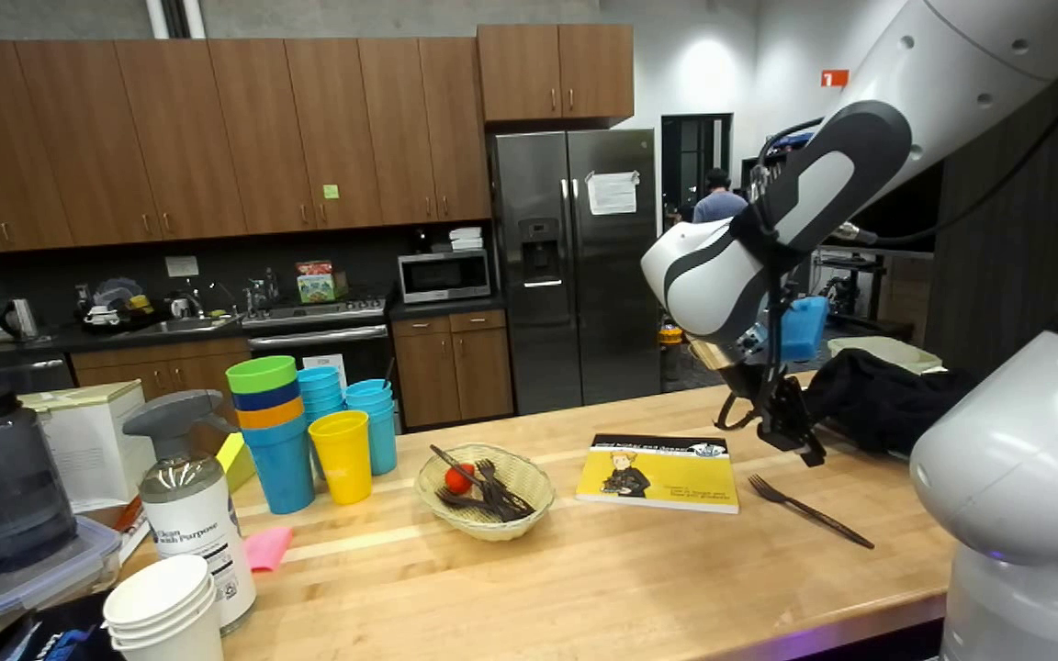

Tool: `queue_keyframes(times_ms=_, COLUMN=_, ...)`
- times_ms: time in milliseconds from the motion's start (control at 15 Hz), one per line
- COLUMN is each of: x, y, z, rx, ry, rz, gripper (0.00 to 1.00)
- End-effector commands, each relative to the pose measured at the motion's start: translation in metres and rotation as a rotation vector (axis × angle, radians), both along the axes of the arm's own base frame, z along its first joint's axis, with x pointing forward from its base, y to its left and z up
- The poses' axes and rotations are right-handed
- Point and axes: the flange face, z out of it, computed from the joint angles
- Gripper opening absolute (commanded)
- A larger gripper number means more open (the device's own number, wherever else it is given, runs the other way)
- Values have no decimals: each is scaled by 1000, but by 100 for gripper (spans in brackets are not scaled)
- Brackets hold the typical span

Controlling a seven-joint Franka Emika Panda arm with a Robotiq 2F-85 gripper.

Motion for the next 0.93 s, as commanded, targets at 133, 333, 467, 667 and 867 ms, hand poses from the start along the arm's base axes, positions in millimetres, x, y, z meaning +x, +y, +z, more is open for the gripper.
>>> queue_keyframes(times_ms=133, x=-2, y=9, z=3, rx=0, ry=-20, rz=26, gripper=25)
queue_keyframes(times_ms=333, x=3, y=15, z=5, rx=51, ry=-58, rz=29, gripper=52)
queue_keyframes(times_ms=467, x=7, y=18, z=6, rx=99, ry=-91, rz=22, gripper=65)
queue_keyframes(times_ms=667, x=17, y=21, z=7, rx=192, ry=-150, rz=-16, gripper=87)
queue_keyframes(times_ms=867, x=28, y=20, z=8, rx=279, ry=-196, rz=-76, gripper=100)
